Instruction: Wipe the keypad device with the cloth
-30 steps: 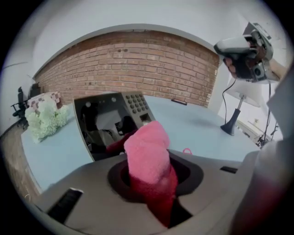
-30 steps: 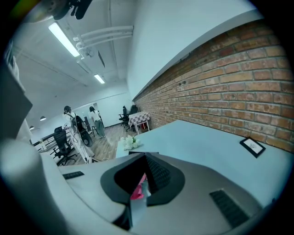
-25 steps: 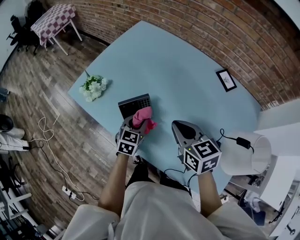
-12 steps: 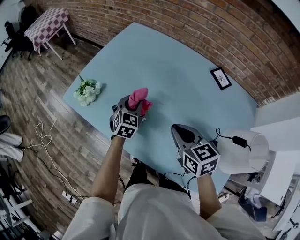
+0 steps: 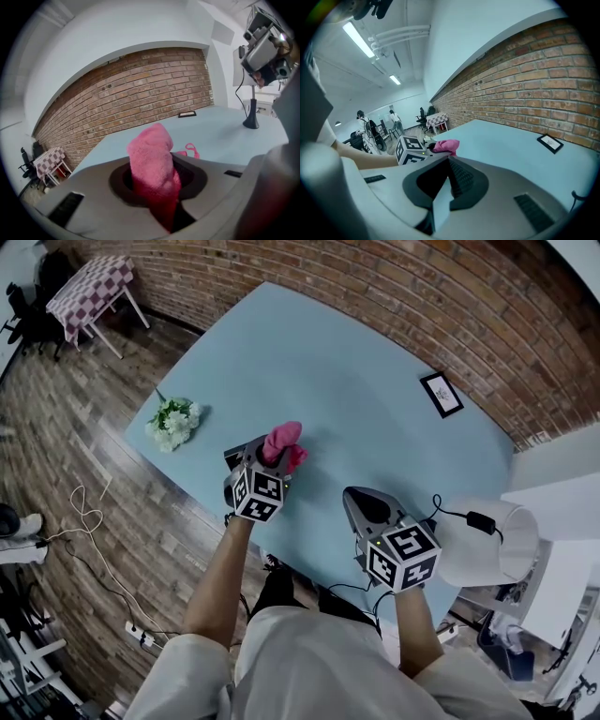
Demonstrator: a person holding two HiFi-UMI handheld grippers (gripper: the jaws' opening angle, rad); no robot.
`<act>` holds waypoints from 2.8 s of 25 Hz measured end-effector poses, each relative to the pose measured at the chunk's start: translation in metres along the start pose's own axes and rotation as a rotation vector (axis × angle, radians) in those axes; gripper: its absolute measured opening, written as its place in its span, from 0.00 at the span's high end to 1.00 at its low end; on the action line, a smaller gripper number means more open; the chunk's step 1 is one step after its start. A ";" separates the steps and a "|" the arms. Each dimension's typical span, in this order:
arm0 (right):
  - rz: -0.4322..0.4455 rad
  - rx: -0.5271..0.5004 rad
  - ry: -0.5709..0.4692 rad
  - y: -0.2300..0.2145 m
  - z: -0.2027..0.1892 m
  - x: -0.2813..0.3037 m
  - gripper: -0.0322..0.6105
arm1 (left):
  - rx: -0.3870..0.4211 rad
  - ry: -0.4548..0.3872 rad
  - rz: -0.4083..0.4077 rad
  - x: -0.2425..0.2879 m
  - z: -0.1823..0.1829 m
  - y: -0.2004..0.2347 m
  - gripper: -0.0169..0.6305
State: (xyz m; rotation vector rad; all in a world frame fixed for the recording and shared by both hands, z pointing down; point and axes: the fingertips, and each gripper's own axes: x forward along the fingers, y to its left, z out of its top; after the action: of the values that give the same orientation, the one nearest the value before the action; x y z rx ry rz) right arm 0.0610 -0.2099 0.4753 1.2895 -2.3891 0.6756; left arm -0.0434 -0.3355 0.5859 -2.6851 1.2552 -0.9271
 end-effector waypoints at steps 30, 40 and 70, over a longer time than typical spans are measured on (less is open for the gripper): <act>0.011 -0.007 0.012 0.009 -0.005 -0.002 0.92 | -0.005 0.132 -0.159 0.002 -0.060 -0.076 0.77; 0.025 -0.008 0.009 0.012 -0.005 0.001 0.92 | -0.111 0.062 -0.042 -0.033 -0.049 -0.034 0.77; 0.075 -0.053 0.010 0.038 -0.008 -0.008 0.92 | -0.027 0.191 0.044 -0.051 -0.096 -0.017 0.77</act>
State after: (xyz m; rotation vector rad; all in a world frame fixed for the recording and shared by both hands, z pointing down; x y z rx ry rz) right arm 0.0336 -0.1823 0.4684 1.1778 -2.4407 0.6342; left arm -0.1081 -0.2675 0.6436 -2.6293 1.3638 -1.1926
